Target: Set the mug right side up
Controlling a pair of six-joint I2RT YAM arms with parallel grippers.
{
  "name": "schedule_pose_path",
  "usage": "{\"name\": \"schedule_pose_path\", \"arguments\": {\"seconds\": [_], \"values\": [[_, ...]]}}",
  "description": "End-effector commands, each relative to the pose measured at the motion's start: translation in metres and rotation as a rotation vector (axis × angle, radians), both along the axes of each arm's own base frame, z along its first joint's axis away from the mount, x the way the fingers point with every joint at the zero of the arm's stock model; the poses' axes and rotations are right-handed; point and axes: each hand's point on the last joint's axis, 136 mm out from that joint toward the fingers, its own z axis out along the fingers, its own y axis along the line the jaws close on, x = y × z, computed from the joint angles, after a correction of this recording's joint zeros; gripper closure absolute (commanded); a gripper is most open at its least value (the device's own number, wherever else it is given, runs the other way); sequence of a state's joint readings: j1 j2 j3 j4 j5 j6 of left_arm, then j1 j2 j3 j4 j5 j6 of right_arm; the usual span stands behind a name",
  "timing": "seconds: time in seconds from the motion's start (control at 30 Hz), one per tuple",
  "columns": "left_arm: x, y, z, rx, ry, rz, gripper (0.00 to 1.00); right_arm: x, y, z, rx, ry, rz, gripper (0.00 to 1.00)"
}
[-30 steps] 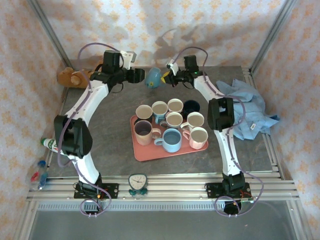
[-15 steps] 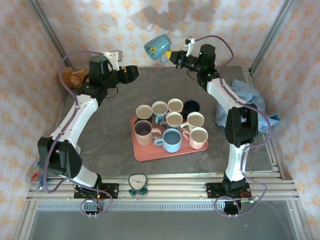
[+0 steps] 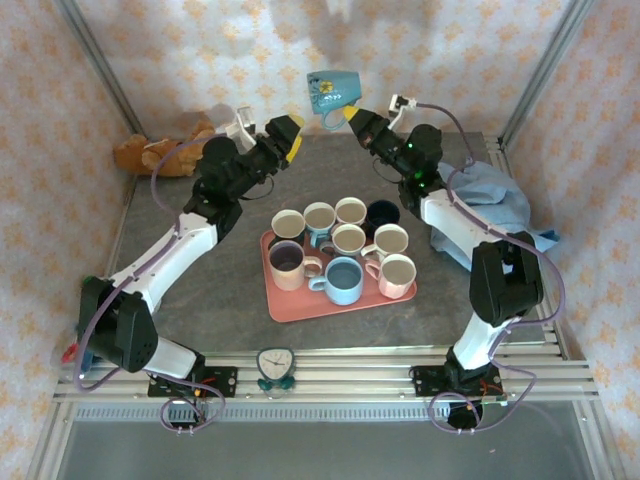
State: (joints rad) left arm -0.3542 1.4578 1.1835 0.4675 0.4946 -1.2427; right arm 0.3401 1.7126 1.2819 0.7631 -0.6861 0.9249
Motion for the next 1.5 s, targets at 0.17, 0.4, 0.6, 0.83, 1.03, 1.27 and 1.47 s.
{"name": "schedule_pose_path", "arguments": {"seconds": [0.17,0.4,0.6,0.83,1.03,1.27,1.47], "values": [[0.012,-0.024,0.000,-0.058,0.071,-0.017,0.43,-0.048,-0.024,0.085,0.204,-0.179,-0.023,1.00],[0.012,-0.041,0.006,-0.040,0.050,-0.055,0.53,-0.063,-0.029,0.085,0.205,-0.171,-0.021,1.00],[0.002,-0.055,0.022,-0.059,0.017,-0.085,0.54,-0.068,-0.033,0.081,0.214,-0.155,-0.032,1.00],[0.000,-0.069,0.024,-0.083,0.003,-0.112,0.53,-0.076,-0.032,0.083,0.223,-0.142,-0.006,1.00],[0.004,-0.072,0.024,-0.049,-0.008,-0.101,0.57,-0.090,-0.033,0.089,0.235,-0.143,0.031,1.00],[0.004,-0.081,0.042,-0.044,-0.061,-0.118,0.62,-0.103,-0.032,0.078,0.214,-0.080,0.043,1.00],[0.007,-0.089,0.035,-0.039,-0.037,-0.135,0.72,-0.112,-0.031,0.075,0.190,-0.060,0.051,1.00]]}}
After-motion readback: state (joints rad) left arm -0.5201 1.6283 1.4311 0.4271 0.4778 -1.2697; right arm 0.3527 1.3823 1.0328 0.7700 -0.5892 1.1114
